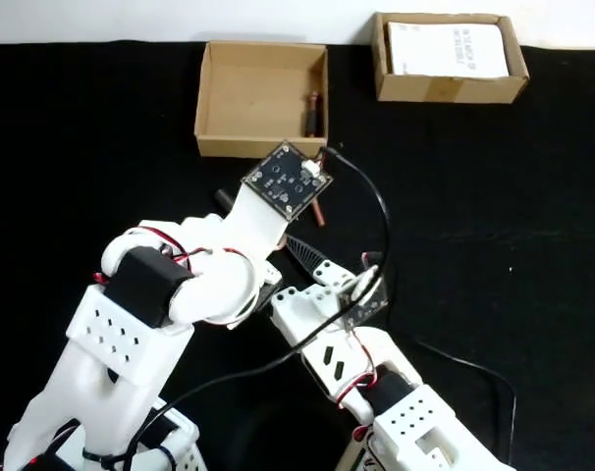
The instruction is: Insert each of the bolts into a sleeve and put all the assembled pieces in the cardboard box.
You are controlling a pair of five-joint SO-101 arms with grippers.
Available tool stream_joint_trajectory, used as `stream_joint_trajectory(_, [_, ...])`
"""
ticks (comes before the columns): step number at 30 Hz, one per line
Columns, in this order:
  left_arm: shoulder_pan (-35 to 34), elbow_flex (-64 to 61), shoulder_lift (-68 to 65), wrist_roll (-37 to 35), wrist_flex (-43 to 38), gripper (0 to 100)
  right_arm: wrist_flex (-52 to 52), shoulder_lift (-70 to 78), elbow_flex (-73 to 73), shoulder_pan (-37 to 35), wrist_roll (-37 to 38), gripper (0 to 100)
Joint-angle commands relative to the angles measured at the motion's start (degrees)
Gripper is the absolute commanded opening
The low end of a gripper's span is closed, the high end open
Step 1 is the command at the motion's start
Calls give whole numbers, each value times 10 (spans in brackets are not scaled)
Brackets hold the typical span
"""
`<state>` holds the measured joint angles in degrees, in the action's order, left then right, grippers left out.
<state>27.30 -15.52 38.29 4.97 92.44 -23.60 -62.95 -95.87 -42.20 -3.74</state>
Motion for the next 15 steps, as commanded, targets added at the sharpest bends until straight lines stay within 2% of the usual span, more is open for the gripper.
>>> stream_joint_trajectory(1, [-13,39,8,-1,21,183,-2,-9,-68,0,-3,7])
stream_joint_trajectory(5, [-23,107,8,-1,71,197,-1,-8,-50,21,-3,7])
stream_joint_trajectory(8, [-23,189,37,-1,89,178,27,-7,19,72,-5,7])
stream_joint_trajectory(12, [-37,279,110,3,88,92,123,17,163,131,-6,7])
stream_joint_trajectory(15, [-95,277,146,4,89,8,124,80,249,149,-4,7])
